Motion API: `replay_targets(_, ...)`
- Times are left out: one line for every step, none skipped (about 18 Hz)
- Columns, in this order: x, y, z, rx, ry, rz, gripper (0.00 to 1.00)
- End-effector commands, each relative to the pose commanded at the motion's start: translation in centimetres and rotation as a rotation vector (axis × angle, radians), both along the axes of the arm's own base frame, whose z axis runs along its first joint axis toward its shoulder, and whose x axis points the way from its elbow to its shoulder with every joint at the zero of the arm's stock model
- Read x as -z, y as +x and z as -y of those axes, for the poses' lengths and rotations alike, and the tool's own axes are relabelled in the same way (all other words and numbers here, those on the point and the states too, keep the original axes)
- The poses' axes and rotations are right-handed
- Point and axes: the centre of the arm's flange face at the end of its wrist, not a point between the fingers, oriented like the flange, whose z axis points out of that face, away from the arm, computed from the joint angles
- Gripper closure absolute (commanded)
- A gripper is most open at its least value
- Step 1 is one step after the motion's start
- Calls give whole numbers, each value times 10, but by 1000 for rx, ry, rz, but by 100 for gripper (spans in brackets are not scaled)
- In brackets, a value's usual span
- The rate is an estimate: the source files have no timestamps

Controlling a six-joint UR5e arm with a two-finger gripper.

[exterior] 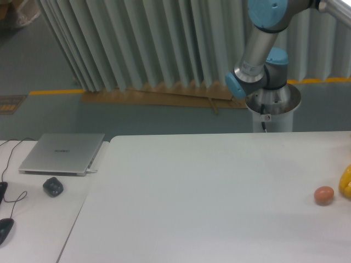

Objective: Place the bread in the basket

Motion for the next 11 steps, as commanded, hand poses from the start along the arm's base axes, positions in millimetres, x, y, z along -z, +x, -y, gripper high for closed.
replay_targets(-3,6,-3,-13,0,14,0)
replay_targets(-4,11,-5,-31,-1,32,0)
replay_targets(-7,16,-6,-46,-5,51,0)
replay_targets(-7,23,-10,-54,-10,71,0)
replay_targets(-10,31,-16,-60,-14,86,0)
replay_targets(-17,40,-20,-69,-17,92,0)
replay_targets(-21,44,-21,-81,-18,97,0)
replay_targets(-26,52,-26,-86,-17,101,0)
replay_targets(-29,58,-29,-98,-18,109,0)
replay_targets(-29,61,-31,-115,-19,118,0)
replay_targets(-33,65,-31,-128,-20,125,0)
